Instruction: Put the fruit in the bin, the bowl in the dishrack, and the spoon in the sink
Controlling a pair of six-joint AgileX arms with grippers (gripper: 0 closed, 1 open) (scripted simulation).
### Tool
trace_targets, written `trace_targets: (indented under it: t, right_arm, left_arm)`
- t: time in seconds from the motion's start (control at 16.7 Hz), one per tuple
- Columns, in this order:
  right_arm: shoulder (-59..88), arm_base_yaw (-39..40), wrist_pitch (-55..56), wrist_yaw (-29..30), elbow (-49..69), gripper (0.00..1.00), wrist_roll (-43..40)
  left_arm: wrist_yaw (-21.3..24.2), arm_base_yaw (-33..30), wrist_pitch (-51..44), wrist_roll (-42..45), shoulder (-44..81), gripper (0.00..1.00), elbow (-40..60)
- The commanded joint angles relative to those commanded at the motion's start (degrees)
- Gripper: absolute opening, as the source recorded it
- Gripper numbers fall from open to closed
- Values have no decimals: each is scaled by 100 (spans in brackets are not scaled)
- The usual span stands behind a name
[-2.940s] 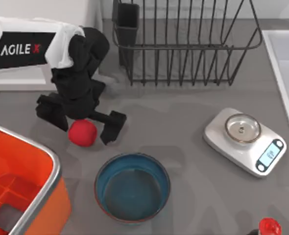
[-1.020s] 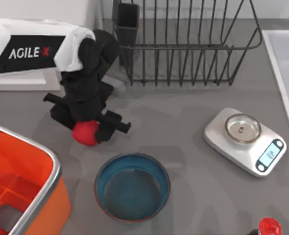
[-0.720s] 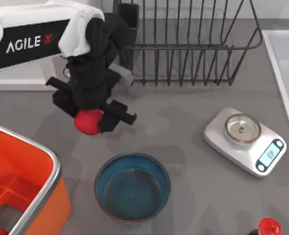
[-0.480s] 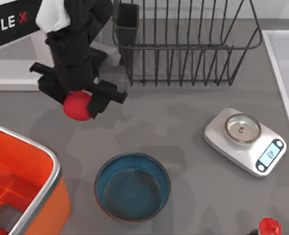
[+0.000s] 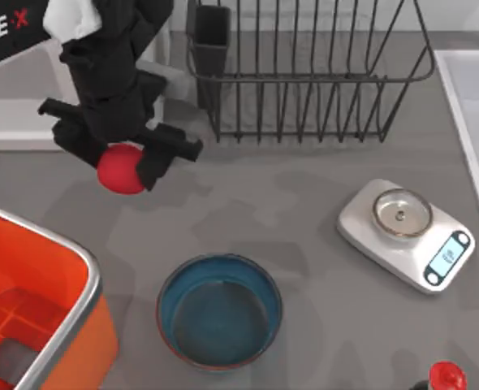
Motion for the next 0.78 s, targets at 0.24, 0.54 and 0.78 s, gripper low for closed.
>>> trace_targets:
  t: [0.24, 0.54, 0.78]
  right_arm:
    - [0, 0, 0, 0, 0, 100, 0]
    - [0, 0, 0, 0, 0, 100, 0]
    - [0, 0, 0, 0, 0, 100, 0]
  left_arm:
    - [17, 130, -160, 851, -482, 0, -350]
    - [77, 455, -526, 3061, -1626, 0, -1186]
    - [146, 780, -805, 5195, -2783, 0, -2047]
